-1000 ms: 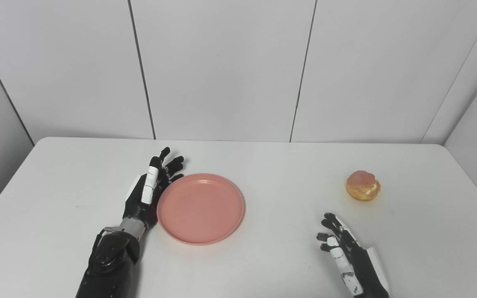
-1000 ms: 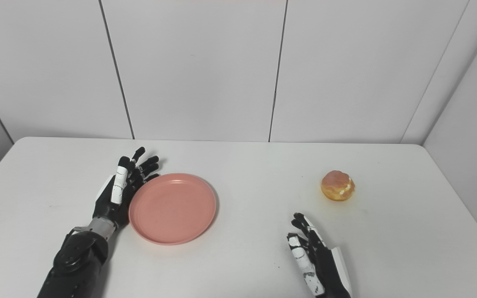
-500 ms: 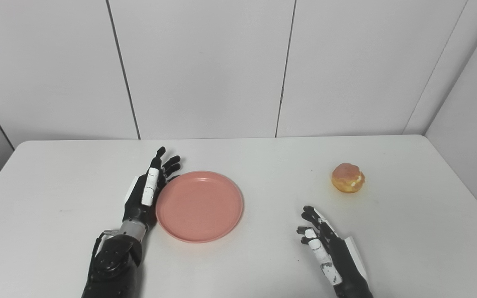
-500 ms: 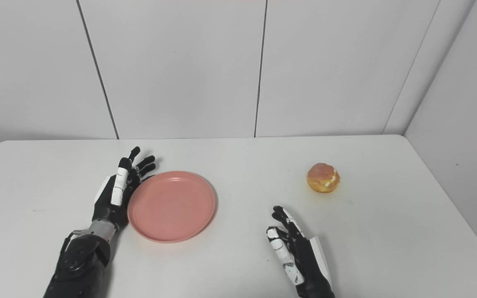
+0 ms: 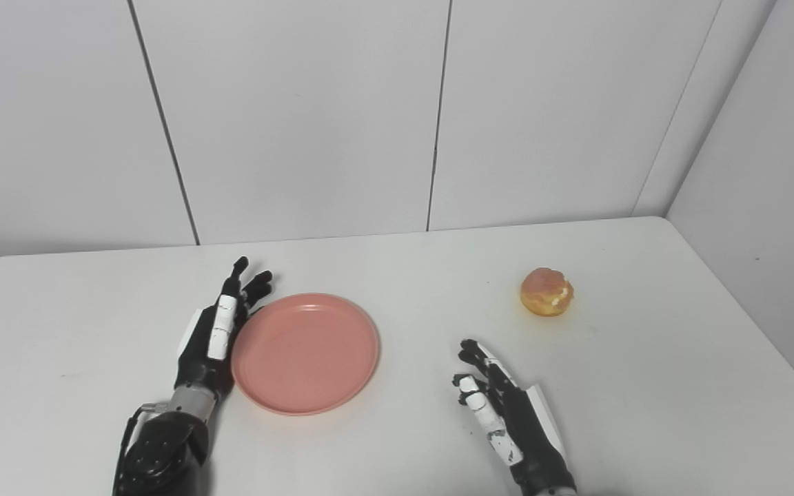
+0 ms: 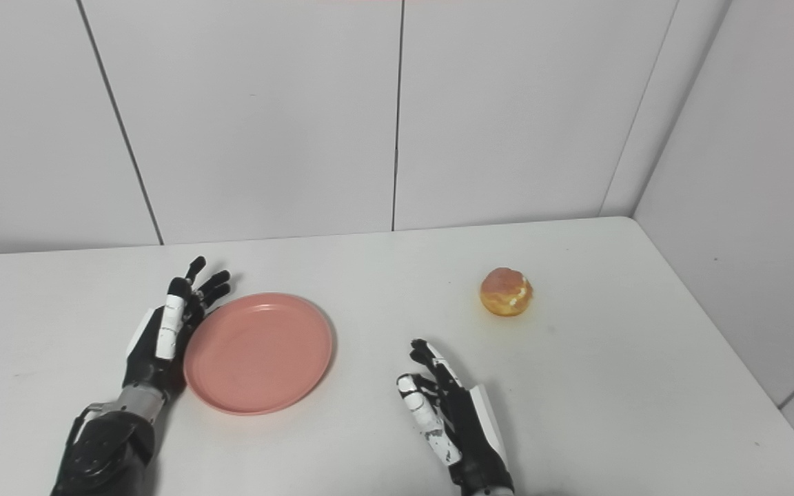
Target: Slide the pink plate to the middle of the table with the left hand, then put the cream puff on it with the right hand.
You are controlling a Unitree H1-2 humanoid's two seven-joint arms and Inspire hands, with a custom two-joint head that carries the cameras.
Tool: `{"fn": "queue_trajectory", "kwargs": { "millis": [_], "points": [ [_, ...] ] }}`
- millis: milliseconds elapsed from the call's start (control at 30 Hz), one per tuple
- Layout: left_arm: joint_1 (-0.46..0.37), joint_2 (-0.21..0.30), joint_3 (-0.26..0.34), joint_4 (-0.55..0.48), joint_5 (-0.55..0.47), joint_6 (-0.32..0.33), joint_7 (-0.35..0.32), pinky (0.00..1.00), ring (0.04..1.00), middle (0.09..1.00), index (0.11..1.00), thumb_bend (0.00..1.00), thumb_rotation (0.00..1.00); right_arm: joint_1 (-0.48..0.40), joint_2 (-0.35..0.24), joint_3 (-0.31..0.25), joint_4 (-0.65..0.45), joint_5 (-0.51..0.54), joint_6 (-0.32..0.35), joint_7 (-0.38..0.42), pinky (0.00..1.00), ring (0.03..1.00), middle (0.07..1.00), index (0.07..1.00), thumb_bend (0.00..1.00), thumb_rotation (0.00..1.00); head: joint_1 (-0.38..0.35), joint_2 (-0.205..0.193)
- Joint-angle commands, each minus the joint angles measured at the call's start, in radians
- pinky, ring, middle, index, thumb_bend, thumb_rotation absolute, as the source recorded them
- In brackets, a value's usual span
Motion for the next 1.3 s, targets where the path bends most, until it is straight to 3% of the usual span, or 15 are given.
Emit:
{"fn": "queue_trajectory", "kwargs": {
  "millis": [0,433,700,833,967,1100,1167,1267],
  "points": [
    [-0.021,-0.006,-0.013,0.015,-0.007,0.012,-0.027,0.84,0.91,0.897,0.978,0.96,0.95,0.004,0.02,0.037,0.034,0.007,0.032,0.04,0.73,0.789,0.887,0.886,0.82,1.0,-0.01,-0.003],
    [-0.032,-0.013,-0.027,0.014,0.004,0.019,-0.032,0.86,0.925,0.907,0.98,0.95,0.96,0.004,0.012,0.037,0.039,0.0,0.025,0.037,0.72,0.786,0.884,0.885,0.82,1.0,0.005,-0.004],
    [-0.04,-0.022,-0.023,0.011,0.005,0.027,-0.012,0.86,0.93,0.904,0.983,0.96,0.96,0.016,-0.007,0.027,0.032,-0.048,-0.026,0.0,0.64,0.771,0.864,0.886,0.78,1.0,0.012,-0.013],
    [-0.047,-0.025,-0.019,0.029,0.0,0.022,-0.017,0.87,0.931,0.911,0.992,0.94,0.96,0.029,-0.021,0.032,-0.084,-0.165,0.003,-0.032,0.65,0.775,0.841,0.884,0.82,1.0,0.011,-0.015],
    [-0.057,-0.027,-0.024,0.047,0.005,0.018,-0.018,0.86,0.925,0.904,0.991,0.95,0.97,0.021,-0.051,0.033,-0.189,-0.274,0.037,-0.008,0.69,0.788,0.85,0.887,0.86,0.99,-0.002,-0.023],
    [-0.065,-0.031,-0.025,0.072,0.002,-0.001,-0.024,0.85,0.929,0.911,0.996,0.93,0.97,-0.006,-0.094,0.02,-0.283,-0.386,0.075,0.039,0.64,0.767,0.849,0.889,0.94,0.79,0.0,-0.026],
    [-0.067,-0.032,-0.024,0.082,-0.001,-0.01,-0.026,0.85,0.928,0.911,0.995,0.93,0.97,-0.023,-0.111,0.008,-0.318,-0.415,0.093,0.064,0.63,0.764,0.852,0.891,0.96,0.75,0.002,-0.028],
    [-0.069,-0.033,-0.021,0.09,-0.001,-0.009,-0.022,0.84,0.928,0.907,0.993,0.94,0.97,-0.062,-0.145,-0.02,-0.364,-0.426,0.123,0.119,0.66,0.794,0.881,0.908,0.99,0.55,0.001,-0.032]
  ]
}}
